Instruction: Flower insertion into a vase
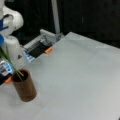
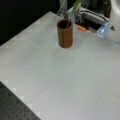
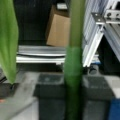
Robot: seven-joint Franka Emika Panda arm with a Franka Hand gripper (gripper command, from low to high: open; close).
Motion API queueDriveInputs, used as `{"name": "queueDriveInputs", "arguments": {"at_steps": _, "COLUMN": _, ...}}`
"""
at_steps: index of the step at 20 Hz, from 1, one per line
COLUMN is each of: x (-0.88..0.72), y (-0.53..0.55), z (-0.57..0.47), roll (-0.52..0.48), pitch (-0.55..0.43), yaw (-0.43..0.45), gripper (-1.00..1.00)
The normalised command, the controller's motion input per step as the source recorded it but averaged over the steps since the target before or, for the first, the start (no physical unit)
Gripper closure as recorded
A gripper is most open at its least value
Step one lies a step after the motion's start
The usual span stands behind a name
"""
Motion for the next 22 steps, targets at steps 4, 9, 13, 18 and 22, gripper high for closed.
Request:
{"name": "queueDriveInputs", "arguments": {"at_steps": 4, "x": 0.07, "y": -0.16, "z": 0.15, "roll": 0.051, "pitch": 0.192, "yaw": 0.070, "gripper": 1.00}}
{"name": "queueDriveInputs", "arguments": {"at_steps": 9, "x": 0.08, "y": -0.16, "z": 0.15, "roll": 0.050, "pitch": 0.190, "yaw": 0.070, "gripper": 1.00}}
{"name": "queueDriveInputs", "arguments": {"at_steps": 13, "x": 0.08, "y": -0.16, "z": 0.15, "roll": 0.050, "pitch": 0.190, "yaw": 0.070, "gripper": 1.00}}
{"name": "queueDriveInputs", "arguments": {"at_steps": 18, "x": 0.08, "y": -0.16, "z": 0.15, "roll": 0.050, "pitch": 0.190, "yaw": 0.070, "gripper": 1.00}}
{"name": "queueDriveInputs", "arguments": {"at_steps": 22, "x": 0.08, "y": -0.16, "z": 0.15, "roll": 0.050, "pitch": 0.190, "yaw": 0.070, "gripper": 1.00}}
